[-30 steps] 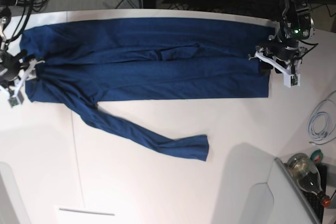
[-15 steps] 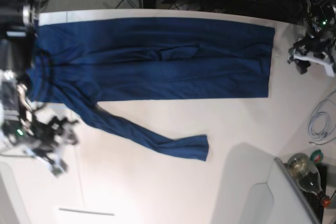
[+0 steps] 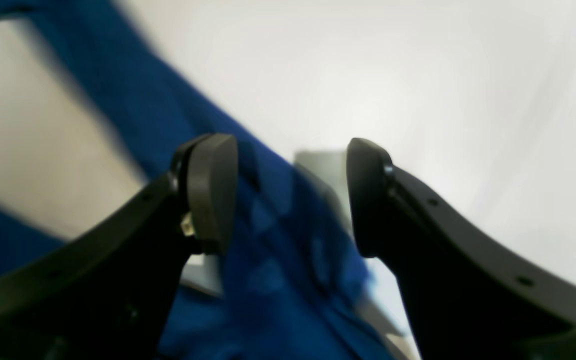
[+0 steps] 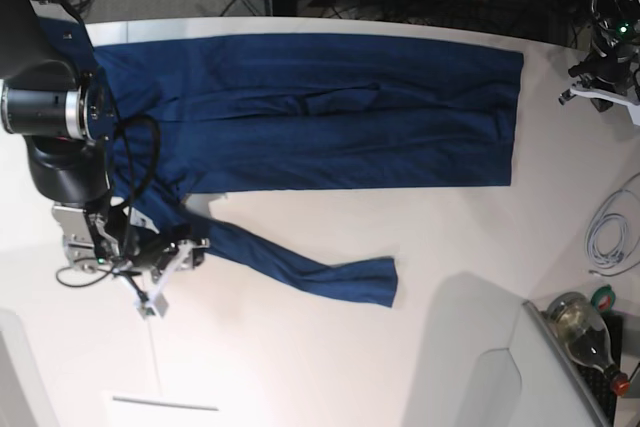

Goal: Layout the t-shirt on the table in an organized manner, then fold the t-shirt properly
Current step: 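Move the right gripper to the loose sleeve and grasp it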

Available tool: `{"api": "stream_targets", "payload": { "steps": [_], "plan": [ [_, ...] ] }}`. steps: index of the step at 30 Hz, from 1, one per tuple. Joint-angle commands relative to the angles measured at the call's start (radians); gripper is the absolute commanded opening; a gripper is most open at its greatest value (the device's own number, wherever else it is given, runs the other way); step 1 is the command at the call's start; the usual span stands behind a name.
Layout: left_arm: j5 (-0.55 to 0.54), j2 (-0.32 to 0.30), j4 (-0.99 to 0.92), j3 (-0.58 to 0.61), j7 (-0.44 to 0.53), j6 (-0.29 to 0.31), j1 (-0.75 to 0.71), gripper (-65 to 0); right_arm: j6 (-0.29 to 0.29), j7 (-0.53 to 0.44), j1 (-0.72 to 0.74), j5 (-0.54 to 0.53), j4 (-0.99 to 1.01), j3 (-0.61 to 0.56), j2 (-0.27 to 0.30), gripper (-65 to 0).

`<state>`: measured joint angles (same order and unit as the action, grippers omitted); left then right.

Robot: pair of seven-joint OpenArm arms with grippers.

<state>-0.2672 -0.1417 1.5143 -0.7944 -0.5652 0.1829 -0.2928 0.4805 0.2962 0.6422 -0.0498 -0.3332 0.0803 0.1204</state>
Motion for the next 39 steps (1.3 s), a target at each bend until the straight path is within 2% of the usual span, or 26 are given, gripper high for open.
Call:
{"api": "stream_targets", "payload": {
  "steps": [1,6,8,15,19,22,30,35,39],
  "plan": [
    [-0.008,-0.017,0.006,-0.001,0.023,0.004,0.005,-65.0,0.005,-0.022,0.028,-0.015,-0.014,0.0,0.011,-32.3],
    [-0.008,-0.017,-0.004,0.0,0.023,0.004,0.01,-65.0,-0.001,-0.021,0.012,-0.015,-0.013,0.0,0.011,-32.6],
    [-0.008,-0.017,-0.004,0.0,0.023,0.004,0.01,-65.0,-0.001,-0.019,0.005,-0.015,-0.013,0.0,0.011,-34.8],
    [-0.008,-0.019,-0.004,0.0,0.023,0.004,0.007,-65.0,-0.001,0.008,-0.009,-0.015,-0.02,0.002,0.011,-65.0],
    [-0.008,-0.019,-0.004,0.0,0.023,0.004,0.005,-65.0,0.007,0.033,-0.025,-0.02,-0.102,0.011,0.008,-64.8],
    [-0.008,-0.019,-0.014,0.0,0.023,0.004,0.005,-65.0,0.007,0.14,-0.1,-0.02,-0.301,0.009,0.003,-64.8],
    [-0.008,-0.037,-0.073,0.002,0.024,0.004,0.016,-65.0,0.007,0.421,-0.425,-0.02,-0.97,0.002,-0.035,-64.8],
    [-0.008,-0.037,-0.073,0.002,0.024,0.004,0.036,-65.0,0.007,0.459,-0.622,-0.02,-1.256,0.0,-0.089,-64.7],
    [-0.008,-0.037,-0.074,0.002,0.024,0.004,0.06,-65.0,0.007,0.459,-0.723,-0.02,-1.329,0.0,-0.113,-64.5]
  ]
}}
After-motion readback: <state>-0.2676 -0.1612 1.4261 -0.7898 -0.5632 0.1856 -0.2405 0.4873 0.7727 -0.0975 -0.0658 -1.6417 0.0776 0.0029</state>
